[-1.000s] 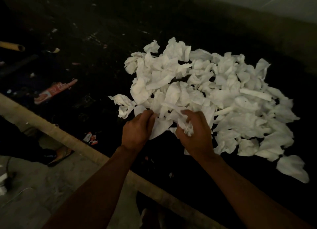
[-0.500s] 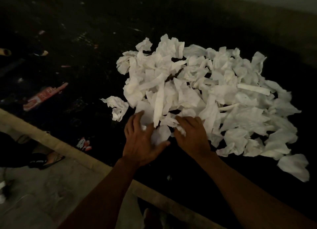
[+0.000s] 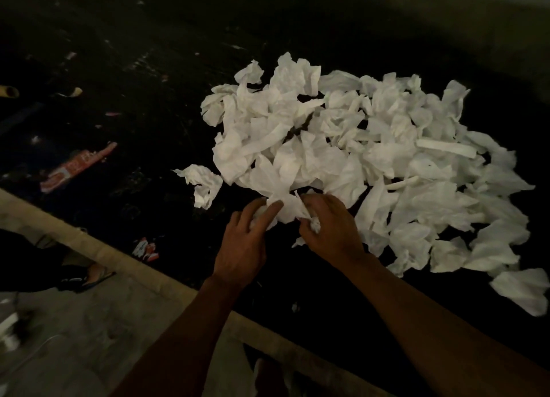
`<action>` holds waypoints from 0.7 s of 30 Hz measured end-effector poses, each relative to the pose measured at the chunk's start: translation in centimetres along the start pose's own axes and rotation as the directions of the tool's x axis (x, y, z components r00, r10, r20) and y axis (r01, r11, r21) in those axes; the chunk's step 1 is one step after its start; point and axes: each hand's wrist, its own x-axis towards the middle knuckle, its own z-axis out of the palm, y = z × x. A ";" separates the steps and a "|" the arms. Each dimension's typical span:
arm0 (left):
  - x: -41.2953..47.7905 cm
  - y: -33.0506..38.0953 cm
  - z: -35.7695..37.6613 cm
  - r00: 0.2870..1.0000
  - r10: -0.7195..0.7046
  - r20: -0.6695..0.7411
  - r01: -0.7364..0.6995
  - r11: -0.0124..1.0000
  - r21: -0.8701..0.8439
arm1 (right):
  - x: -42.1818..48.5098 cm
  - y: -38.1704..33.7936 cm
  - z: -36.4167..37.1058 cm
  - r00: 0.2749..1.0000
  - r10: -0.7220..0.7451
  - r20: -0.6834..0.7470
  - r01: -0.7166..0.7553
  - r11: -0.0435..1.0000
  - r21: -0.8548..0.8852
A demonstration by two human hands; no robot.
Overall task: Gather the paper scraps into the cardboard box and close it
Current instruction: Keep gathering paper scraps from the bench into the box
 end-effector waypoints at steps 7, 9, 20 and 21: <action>-0.2 -0.5 0.6 0.998 -0.029 0.061 0.021 0.991 0.132 | -0.5 0.7 0.5 0.990 -0.107 -0.086 0.107 0.994 -0.007; -0.1 -0.5 0.9 0.998 -0.053 0.034 0.049 0.992 0.114 | -0.8 0.8 0.7 0.987 -0.124 -0.099 0.121 0.992 -0.035; 2.2 1.1 -1.9 0.946 -0.309 -0.100 0.284 0.936 -0.209 | 2.4 -0.6 -2.8 0.968 0.252 0.003 -0.245 0.937 0.251; 2.6 1.6 -2.5 0.949 -0.294 -0.115 0.264 0.939 -0.222 | 2.7 -0.8 -3.5 0.959 0.279 -0.038 -0.257 0.922 0.288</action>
